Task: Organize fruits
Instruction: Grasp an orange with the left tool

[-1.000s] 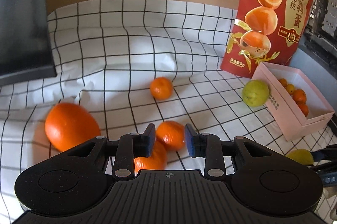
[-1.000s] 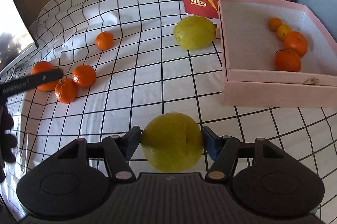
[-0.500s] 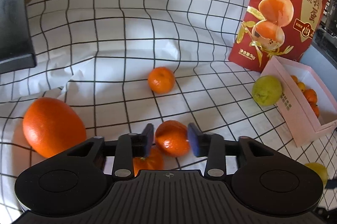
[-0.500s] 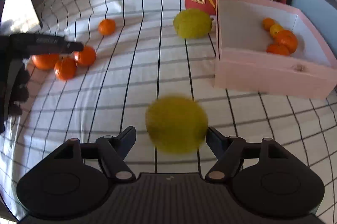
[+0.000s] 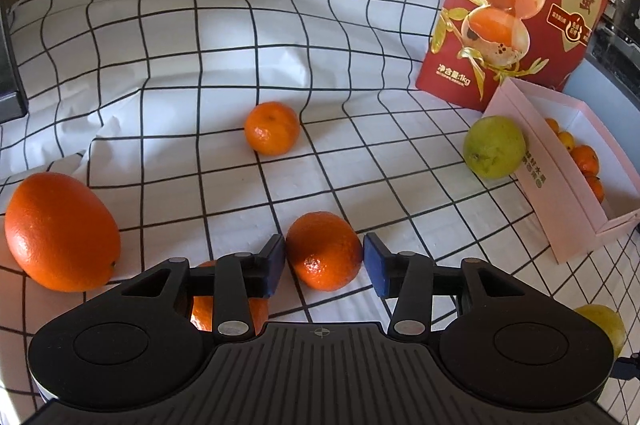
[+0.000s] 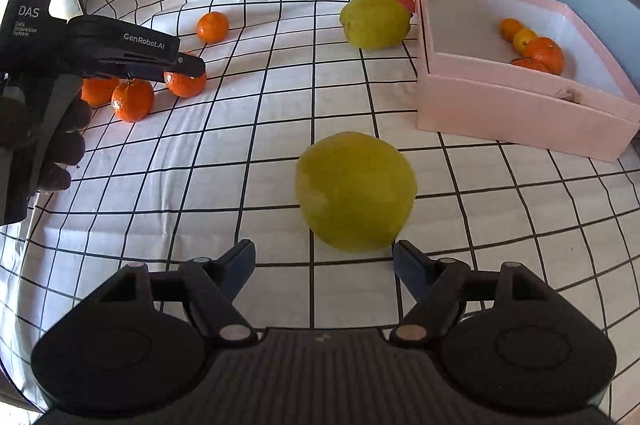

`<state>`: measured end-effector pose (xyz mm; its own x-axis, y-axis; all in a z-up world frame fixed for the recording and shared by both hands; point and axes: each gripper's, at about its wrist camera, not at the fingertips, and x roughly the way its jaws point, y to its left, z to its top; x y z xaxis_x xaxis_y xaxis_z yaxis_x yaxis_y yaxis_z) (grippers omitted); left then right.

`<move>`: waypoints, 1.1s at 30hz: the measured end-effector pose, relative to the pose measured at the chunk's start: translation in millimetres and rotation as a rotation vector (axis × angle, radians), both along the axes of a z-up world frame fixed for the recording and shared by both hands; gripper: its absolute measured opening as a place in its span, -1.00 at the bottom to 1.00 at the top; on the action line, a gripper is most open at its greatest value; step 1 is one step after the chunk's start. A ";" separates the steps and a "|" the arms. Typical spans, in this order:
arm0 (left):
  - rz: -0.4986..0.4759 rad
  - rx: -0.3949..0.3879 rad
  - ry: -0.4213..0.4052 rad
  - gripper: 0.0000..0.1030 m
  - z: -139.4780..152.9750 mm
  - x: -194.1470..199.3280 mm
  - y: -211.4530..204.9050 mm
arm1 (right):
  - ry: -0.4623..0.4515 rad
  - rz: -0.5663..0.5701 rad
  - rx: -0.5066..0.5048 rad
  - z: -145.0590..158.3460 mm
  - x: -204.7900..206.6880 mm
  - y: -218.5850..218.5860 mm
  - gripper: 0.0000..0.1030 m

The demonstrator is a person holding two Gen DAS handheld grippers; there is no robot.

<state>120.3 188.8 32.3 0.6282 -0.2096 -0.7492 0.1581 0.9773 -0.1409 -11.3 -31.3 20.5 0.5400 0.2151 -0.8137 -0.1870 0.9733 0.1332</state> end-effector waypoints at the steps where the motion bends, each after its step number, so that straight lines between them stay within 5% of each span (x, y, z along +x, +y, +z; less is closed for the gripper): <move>1: 0.002 0.008 0.001 -0.04 -0.6 -0.3 -0.9 | -0.002 -0.002 -0.003 -0.4 -1.6 0.7 0.55; 22: 0.007 0.016 0.003 -0.08 -7.1 2.3 -2.1 | -0.032 -0.036 -0.097 -6.5 -21.0 16.7 0.77; 33: -0.037 -0.101 0.063 -0.10 -2.0 -64.6 -6.2 | -0.031 -0.006 -0.098 -7.9 -22.3 10.4 0.87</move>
<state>55.7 182.6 30.3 0.5711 -0.3088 -0.7606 0.1820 0.9511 -0.2494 -33.5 -20.9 12.6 0.5662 0.1320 -0.8136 -0.1839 0.9825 0.0314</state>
